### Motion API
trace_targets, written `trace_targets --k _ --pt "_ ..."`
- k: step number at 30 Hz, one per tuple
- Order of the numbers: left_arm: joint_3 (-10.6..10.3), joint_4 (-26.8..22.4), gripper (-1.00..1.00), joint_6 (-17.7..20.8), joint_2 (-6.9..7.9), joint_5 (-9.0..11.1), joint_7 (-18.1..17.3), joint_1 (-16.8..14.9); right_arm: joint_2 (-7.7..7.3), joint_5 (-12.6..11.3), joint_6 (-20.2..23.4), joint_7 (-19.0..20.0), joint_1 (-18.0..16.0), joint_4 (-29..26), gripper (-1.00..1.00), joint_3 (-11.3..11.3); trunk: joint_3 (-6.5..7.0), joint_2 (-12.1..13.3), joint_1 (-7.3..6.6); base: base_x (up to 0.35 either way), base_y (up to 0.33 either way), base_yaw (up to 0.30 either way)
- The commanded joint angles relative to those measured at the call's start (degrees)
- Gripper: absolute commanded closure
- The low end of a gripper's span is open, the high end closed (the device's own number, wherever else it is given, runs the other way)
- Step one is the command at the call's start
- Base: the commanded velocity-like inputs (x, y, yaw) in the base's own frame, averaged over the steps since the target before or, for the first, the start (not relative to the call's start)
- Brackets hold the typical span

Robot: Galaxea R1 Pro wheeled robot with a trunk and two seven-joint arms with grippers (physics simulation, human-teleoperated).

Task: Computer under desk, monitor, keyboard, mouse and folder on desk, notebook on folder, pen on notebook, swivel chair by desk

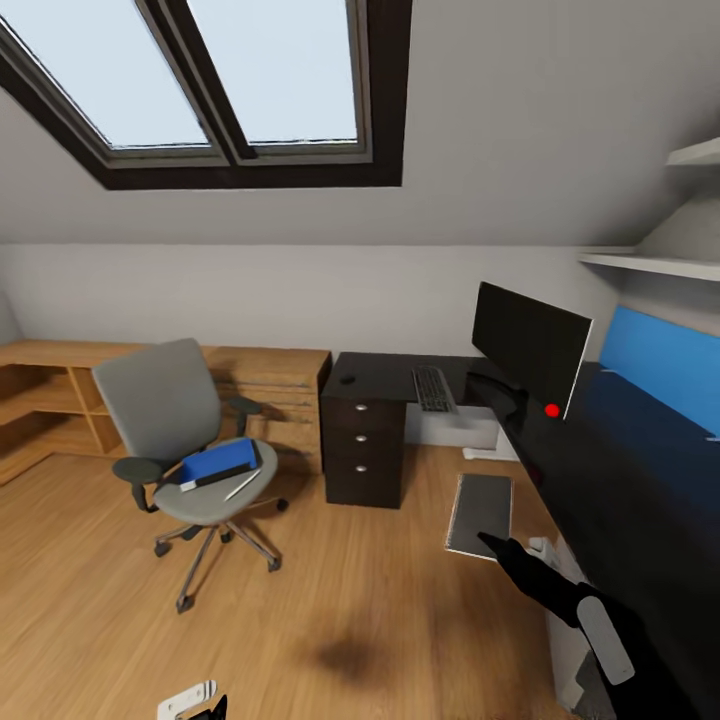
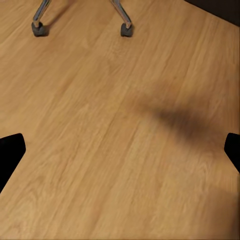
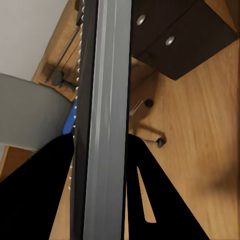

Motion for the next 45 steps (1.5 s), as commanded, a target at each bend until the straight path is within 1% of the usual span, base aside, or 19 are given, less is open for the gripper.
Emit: trace_targets --k 1,6,9,14,16,20,21,25,29,36,40,41,45 --pt "-0.4 0.0 -1.00 -0.2 0.05 0.6 -0.1 0.0 0.04 -0.2 0.4 0.1 -0.1 0.0 1.00 -0.1 -0.04 0.0 0.00 0.000 0.000 -0.153" --pt "-0.4 0.0 -1.00 -0.2 0.05 0.7 -0.1 0.0 0.12 -0.2 0.3 0.1 -0.1 0.1 1.00 -0.1 0.02 0.0 0.00 0.000 0.000 -0.066" --pt "-0.4 0.0 -1.00 -0.2 0.06 0.8 -0.1 0.0 0.53 -0.1 0.2 0.0 -0.1 0.1 1.00 0.0 0.57 1.2 -0.66 0.000 0.000 -0.021" --pt "-0.4 0.0 -1.00 -0.2 0.07 0.8 0.0 0.0 0.81 -0.1 0.2 0.0 -0.1 0.1 1.00 0.0 1.47 3.2 -1.76 0.000 0.000 -0.005" --pt "-0.4 0.1 -1.00 -0.1 0.06 0.9 0.1 0.0 0.89 0.4 0.1 -0.1 -0.1 0.1 1.00 0.0 1.83 4.0 -2.20 0.000 0.000 0.000" --pt "-0.4 0.1 -1.00 0.0 0.05 1.0 0.2 0.0 0.90 3.0 -0.5 -0.1 -0.1 0.1 1.00 0.0 2.55 5.6 -3.07 0.000 0.000 0.000" --pt "-0.4 0.1 -1.00 0.1 0.05 1.0 0.3 0.0 0.91 4.2 -0.7 0.0 -0.1 0.1 1.00 0.1 2.73 6.0 -3.29 0.000 0.000 0.000" --pt "-0.4 0.2 -1.00 0.2 0.03 1.0 0.3 0.0 0.91 6.1 -1.0 0.1 -0.1 0.1 1.00 0.1 3.45 7.6 -4.17 0.000 0.000 0.000" --pt "-0.4 0.3 -1.00 0.2 -0.02 1.1 0.3 0.0 0.88 6.9 -1.1 0.2 -0.1 0.1 1.00 0.1 4.17 9.2 -5.05 0.000 0.000 0.000" --pt "-0.4 0.7 -1.00 -0.1 -0.04 1.0 0.2 0.0 0.74 7.2 -1.0 0.4 -0.1 0.1 1.00 0.3 5.42 12.0 -6.59 0.000 0.000 0.000" --pt "-0.4 0.7 -1.00 -0.3 -0.04 0.9 0.2 0.0 0.63 7.3 -1.0 0.8 -0.1 0.1 1.00 1.8 6.14 13.6 -7.47 0.000 0.000 0.000" --pt "-0.3 0.7 -1.00 -0.4 -0.04 0.8 0.1 0.0 0.52 7.3 -1.0 1.4 -0.1 0.1 1.00 2.7 6.32 14.0 -7.69 0.000 0.000 0.000" --pt "-0.4 0.7 -1.00 -1.2 -0.04 0.7 0.0 0.0 0.35 7.3 -1.0 4.3 -0.1 0.1 1.00 4.2 7.04 15.6 -8.57 0.000 0.000 0.000"
